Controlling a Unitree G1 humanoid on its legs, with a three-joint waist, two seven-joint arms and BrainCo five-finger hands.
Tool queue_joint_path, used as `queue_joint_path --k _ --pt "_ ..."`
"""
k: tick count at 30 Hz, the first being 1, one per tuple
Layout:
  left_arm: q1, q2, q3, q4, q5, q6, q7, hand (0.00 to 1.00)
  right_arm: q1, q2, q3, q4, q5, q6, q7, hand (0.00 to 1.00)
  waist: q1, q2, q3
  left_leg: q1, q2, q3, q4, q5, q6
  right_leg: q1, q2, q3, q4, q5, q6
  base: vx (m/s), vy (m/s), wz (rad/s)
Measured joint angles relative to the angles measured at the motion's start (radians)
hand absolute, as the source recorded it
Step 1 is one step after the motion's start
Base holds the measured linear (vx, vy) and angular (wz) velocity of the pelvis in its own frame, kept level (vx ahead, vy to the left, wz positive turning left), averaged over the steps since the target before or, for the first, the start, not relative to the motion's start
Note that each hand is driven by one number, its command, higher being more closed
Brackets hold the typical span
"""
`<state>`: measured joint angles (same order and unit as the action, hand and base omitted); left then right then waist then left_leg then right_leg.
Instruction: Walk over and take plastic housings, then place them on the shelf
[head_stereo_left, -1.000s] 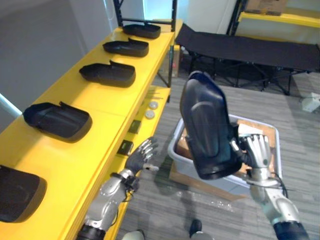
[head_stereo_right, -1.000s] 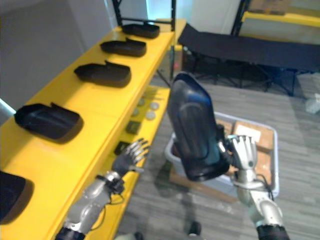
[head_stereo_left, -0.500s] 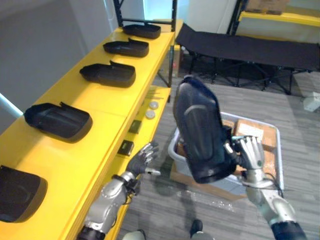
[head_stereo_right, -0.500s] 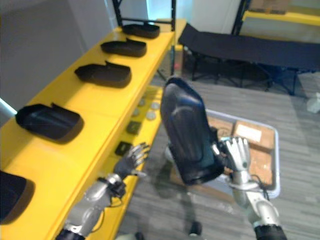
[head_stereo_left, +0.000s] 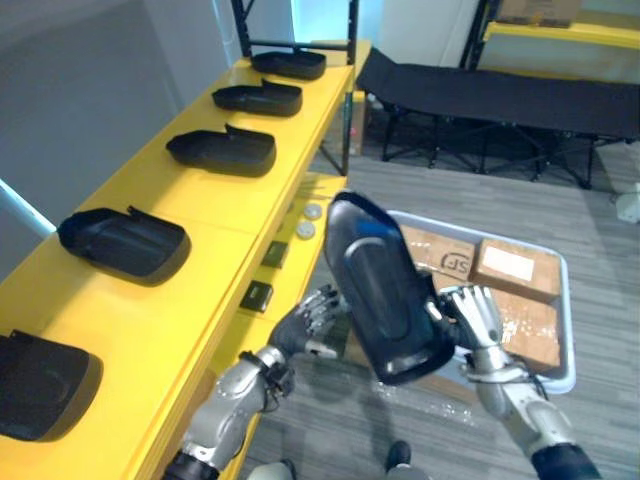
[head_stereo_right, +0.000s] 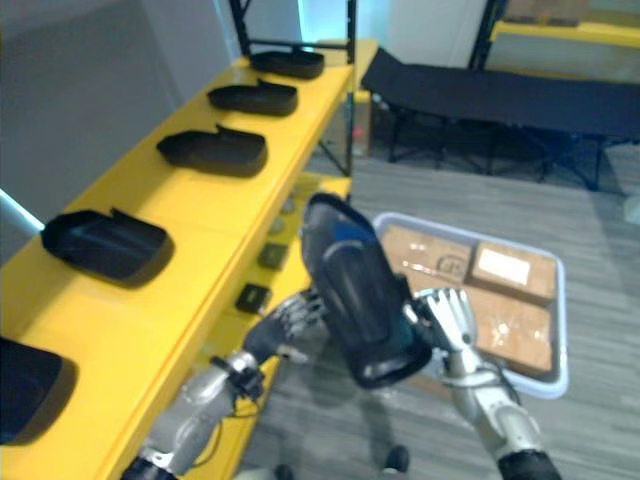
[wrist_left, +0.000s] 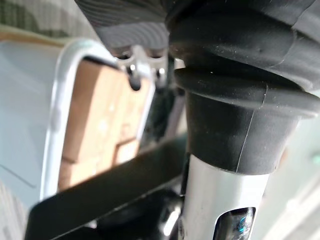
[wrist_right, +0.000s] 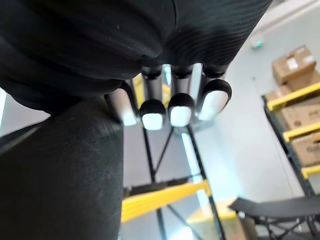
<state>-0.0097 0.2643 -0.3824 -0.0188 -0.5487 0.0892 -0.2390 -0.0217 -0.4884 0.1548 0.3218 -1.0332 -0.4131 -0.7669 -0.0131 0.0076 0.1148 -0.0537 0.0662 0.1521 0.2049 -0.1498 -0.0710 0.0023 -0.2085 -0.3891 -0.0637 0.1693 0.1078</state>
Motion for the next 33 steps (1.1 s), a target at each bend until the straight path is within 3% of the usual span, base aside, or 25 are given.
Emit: queue_joint_path --k 12,22,23,33 --pt "-0.041 -0.038 -0.113 0.07 0.049 0.002 0.081 0.0 -0.048 0.029 0.092 0.003 0.013 0.007 0.011 1.0 0.003 0.0 0.0 -0.001 0.0 -0.003 0.008 0.0 0.0 0.002 0.0 -0.001 0.002 0.0 0.0 0.0 0.0 0.0" --pt "-0.051 -0.046 -0.143 0.171 0.057 -0.017 0.157 0.0 -0.072 0.069 0.158 0.047 0.04 0.067 0.028 1.0 0.015 -0.001 0.001 -0.002 0.002 -0.004 0.012 0.0 0.0 0.003 0.0 -0.002 0.006 0.0 -0.001 0.0 0.0 0.0" --pt "-0.052 -0.046 -0.143 0.175 0.054 -0.029 0.161 1.0 -0.072 0.073 0.161 0.05 0.043 0.075 0.032 1.0 0.017 -0.002 0.001 -0.002 0.002 -0.005 0.012 0.0 0.0 0.003 0.0 -0.002 0.006 0.0 -0.001 0.0 0.0 0.0" --pt "-0.057 -0.064 -0.14 0.237 0.043 -0.096 0.262 1.0 -0.072 0.128 0.183 0.091 0.078 0.095 0.03 1.0 0.025 -0.029 0.01 0.0 0.002 -0.011 0.013 0.0 0.0 0.012 0.001 -0.009 0.005 0.0 0.0 0.0 0.0 0.01"
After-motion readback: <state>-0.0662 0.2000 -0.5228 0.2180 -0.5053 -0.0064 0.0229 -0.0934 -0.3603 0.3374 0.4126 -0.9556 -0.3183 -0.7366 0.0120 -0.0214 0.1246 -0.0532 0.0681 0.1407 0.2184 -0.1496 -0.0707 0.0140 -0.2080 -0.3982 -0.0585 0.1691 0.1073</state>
